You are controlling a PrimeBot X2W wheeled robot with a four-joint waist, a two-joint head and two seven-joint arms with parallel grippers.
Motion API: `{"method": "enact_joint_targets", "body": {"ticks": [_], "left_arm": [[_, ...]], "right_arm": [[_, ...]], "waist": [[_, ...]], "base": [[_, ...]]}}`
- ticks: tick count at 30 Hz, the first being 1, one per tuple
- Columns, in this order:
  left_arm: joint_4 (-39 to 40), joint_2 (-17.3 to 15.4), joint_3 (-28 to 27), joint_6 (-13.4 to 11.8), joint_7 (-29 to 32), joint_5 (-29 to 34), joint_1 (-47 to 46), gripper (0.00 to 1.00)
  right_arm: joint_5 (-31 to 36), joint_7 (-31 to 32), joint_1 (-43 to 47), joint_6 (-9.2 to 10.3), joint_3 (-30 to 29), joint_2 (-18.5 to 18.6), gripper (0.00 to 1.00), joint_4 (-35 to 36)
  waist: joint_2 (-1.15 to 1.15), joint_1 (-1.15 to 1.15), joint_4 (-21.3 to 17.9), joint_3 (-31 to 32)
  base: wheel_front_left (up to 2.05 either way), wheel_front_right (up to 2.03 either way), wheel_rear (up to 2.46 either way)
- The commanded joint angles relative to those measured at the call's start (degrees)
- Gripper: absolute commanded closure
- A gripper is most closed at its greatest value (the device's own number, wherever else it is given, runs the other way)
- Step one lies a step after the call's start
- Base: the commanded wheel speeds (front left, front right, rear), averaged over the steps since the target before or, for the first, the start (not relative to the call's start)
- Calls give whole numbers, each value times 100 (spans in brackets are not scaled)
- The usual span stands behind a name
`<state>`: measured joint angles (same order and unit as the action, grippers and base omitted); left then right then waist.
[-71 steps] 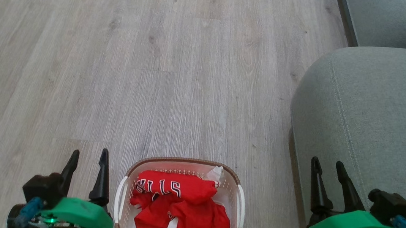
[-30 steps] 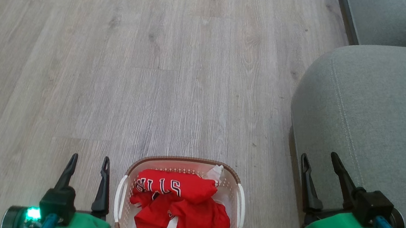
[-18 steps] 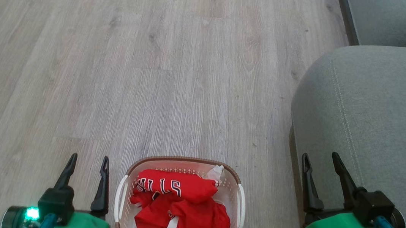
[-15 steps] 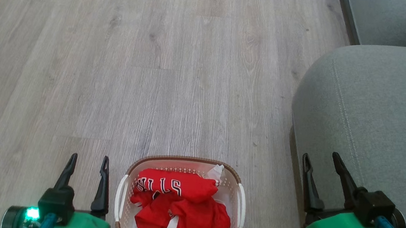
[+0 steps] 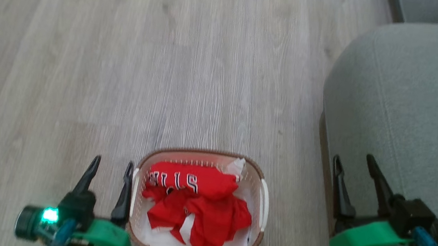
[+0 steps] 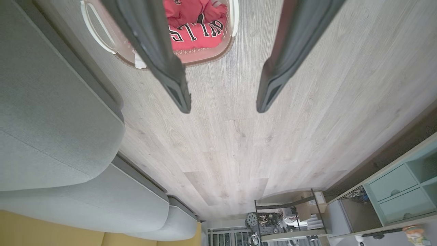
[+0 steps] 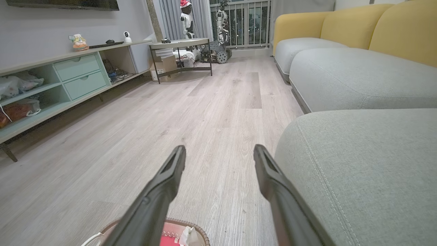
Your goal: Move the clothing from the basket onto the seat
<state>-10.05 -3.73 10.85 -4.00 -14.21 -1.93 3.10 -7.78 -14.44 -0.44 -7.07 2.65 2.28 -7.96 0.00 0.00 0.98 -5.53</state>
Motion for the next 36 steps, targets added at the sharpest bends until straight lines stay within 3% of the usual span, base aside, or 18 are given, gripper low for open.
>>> {"method": "enact_joint_targets", "body": {"ticks": [1, 21, 36], "left_arm": [[99, -23, -113, 23, -79, 83, -389, 0], [-2640, -191, 867, 526, -79, 680, -2379, 0], [-4828, -487, 1296, 298, -79, 1101, -3923, 0]], "right_arm": [[68, -56, -340, -42, 124, 60, 0, 242], [108, -56, -1466, -42, 61, 60, 0, 481], [-165, -56, -2051, -42, 152, 60, 0, 709]], "waist": [[0, 0, -24, -273], [0, 0, -756, -2348], [0, 0, -1203, -3577]], "base": [[0, 0, 0], [0, 0, 0], [0, 0, 0]]}}
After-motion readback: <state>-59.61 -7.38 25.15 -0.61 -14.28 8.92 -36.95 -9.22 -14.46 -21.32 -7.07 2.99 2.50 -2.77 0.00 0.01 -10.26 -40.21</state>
